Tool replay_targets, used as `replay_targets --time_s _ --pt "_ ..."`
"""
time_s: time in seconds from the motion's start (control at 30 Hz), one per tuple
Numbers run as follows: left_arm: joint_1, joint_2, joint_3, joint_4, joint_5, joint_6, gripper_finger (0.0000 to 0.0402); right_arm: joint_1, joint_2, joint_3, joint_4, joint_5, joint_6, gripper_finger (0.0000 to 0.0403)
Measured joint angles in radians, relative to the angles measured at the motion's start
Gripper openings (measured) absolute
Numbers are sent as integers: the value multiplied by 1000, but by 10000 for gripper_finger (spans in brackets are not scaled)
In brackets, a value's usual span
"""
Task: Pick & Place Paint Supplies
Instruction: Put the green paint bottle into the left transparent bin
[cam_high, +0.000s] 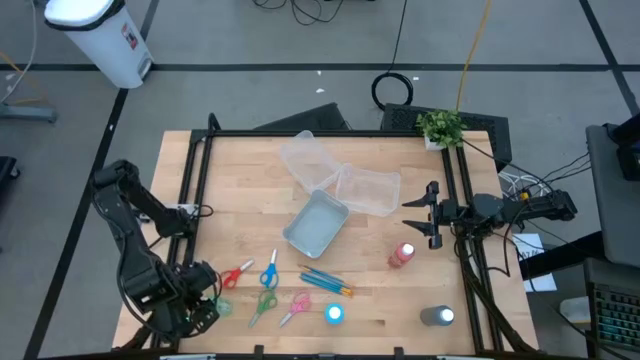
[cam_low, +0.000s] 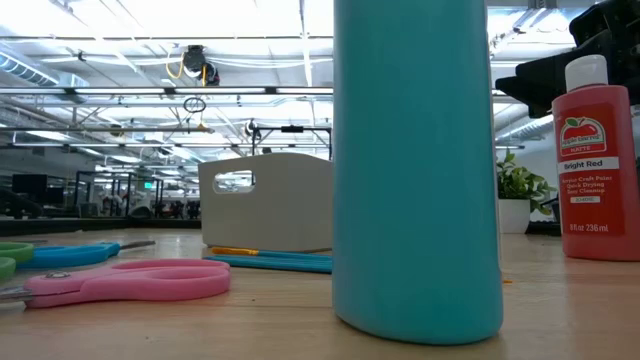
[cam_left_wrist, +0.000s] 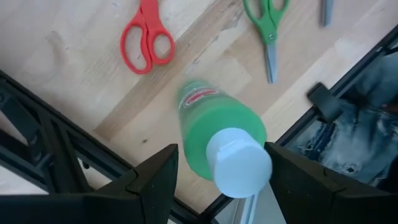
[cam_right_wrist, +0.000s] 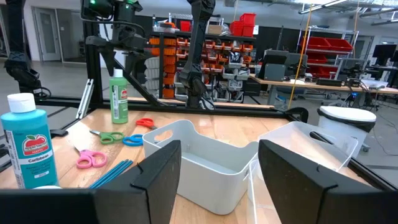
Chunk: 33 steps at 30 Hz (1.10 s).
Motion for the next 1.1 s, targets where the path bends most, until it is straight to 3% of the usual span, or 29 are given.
replay_targets --time_s 0.13,0.57,0.83,1.1 --pt "0 23 1 7 22 28 230 0 0 0 0 0 0 210" --pt "13 23 5 5 10 96 121 0 0 0 0 0 0 210" --pt "45 30 97 -132 -26 118 121 0 0 0 0 0 0 210" --pt "114 28 269 -300 -169 232 121 0 0 0 0 0 0 210"
